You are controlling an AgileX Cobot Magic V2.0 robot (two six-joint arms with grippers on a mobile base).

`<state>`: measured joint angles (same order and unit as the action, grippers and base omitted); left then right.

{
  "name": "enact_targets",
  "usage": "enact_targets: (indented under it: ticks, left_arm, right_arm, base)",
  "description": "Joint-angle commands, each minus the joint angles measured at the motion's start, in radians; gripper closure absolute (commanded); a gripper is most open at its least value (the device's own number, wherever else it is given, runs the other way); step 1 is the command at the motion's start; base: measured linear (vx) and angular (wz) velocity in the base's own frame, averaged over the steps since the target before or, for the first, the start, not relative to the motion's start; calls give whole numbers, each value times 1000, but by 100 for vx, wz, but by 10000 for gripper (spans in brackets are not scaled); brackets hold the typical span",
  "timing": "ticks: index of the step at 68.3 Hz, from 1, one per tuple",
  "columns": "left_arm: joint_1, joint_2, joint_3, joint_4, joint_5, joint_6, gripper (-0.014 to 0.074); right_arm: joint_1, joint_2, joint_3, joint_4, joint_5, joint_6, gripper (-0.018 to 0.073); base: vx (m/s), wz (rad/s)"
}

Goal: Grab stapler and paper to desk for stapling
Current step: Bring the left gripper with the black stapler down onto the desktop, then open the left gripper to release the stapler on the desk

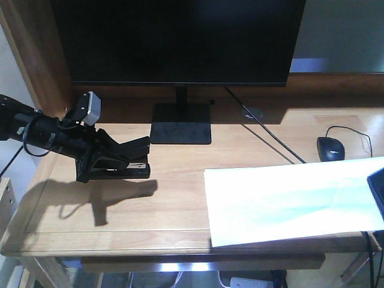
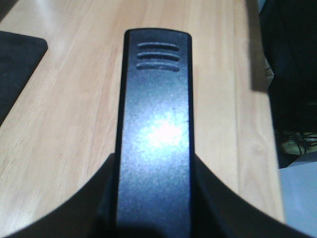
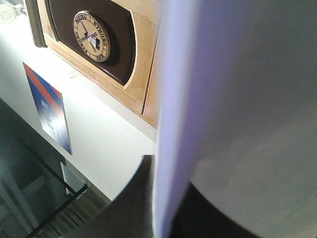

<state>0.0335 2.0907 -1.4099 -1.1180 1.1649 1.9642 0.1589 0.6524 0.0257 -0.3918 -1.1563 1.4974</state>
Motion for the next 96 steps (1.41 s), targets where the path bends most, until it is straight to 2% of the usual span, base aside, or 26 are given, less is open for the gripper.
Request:
enact_targets:
  ticks: [1,20,43,53,64,74,87,96]
  left_arm:
    - [0,-10,-69,-92,76,11,603]
    - [0,98,-134,-93,81,13,579]
    - [-1,156,-134,-91,61,13,477]
    - [-2,162,-134,-79,58,0,391]
    - [-3,162,-134,-35,54,1,238]
    - [-3,152,-134,-39,55,1,139]
    - [-1,89,-134,-38,52,5,126]
    - [1,32,-134,-34,43,5,165]
  right_arm:
    - [-3,3,24,17,-135,-14,561]
    - [-3,3,24,17,-135,-14,561]
    - [-3,3,24,17,-135,-14,561]
    - [-3,3,24,17,-135,-14,561]
    - [-3,3,24,17,-135,-14,561]
    - [-3,3,24,17,-135,-14,561]
    - [-3,3,24,17,-135,-14,561]
    - [-3,3,24,17,-135,-14,561]
  base:
    - [0,0]
    - [0,0]
    - [0,0]
    - [0,0]
    - [0,0]
    - [0,0]
    - [0,0]
    - [0,0]
